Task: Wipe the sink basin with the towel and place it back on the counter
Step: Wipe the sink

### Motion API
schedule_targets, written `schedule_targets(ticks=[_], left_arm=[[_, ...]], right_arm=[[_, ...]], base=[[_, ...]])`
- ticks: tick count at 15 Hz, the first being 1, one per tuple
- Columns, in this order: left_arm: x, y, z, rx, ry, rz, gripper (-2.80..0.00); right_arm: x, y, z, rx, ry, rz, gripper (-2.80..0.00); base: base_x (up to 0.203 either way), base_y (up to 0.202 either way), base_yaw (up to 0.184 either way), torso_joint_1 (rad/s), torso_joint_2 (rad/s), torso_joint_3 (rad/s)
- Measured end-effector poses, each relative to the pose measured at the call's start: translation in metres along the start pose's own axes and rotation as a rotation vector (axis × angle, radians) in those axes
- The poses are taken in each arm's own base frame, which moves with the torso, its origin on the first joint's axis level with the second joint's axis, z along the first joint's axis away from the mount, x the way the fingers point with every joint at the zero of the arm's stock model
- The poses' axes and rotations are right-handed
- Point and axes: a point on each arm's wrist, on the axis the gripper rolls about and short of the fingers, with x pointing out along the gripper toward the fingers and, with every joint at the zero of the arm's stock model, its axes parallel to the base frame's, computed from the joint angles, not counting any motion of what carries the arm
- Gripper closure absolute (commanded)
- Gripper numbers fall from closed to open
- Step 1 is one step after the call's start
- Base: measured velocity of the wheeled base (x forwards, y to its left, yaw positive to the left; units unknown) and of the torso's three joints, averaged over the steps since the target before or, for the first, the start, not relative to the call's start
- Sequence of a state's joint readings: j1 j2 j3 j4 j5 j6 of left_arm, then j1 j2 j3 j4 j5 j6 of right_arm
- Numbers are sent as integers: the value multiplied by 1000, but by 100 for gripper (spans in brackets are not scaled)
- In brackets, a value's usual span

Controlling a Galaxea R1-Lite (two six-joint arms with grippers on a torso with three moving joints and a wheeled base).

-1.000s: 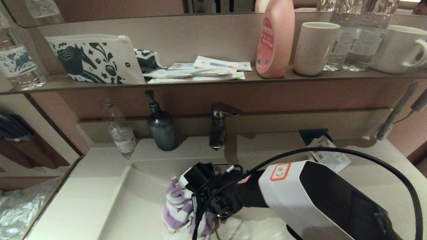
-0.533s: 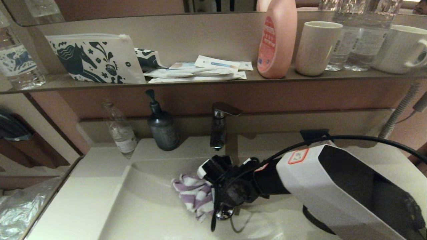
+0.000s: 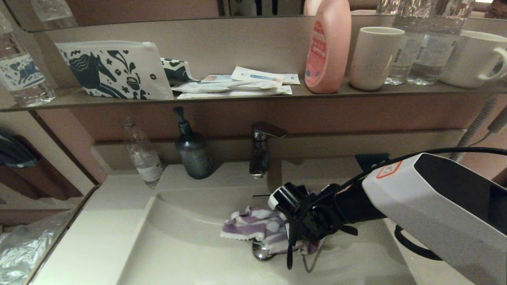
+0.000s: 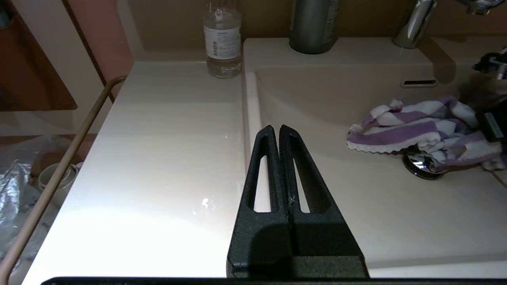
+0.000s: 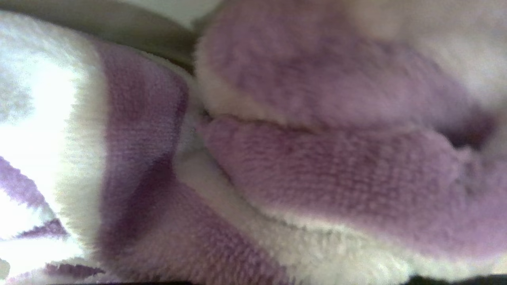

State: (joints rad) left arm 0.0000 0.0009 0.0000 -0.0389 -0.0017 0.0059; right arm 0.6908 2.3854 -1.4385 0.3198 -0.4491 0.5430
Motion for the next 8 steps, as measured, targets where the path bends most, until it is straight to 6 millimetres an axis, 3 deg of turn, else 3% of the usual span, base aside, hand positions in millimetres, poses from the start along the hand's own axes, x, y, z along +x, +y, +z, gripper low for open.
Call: schedule_targets(ticks=[8], left_arm=[[0, 0, 0, 0, 0, 2, 0]], right_arm=[[-36, -16, -61, -167, 187, -36, 0]], base=[[0, 0, 0, 0, 0, 0]])
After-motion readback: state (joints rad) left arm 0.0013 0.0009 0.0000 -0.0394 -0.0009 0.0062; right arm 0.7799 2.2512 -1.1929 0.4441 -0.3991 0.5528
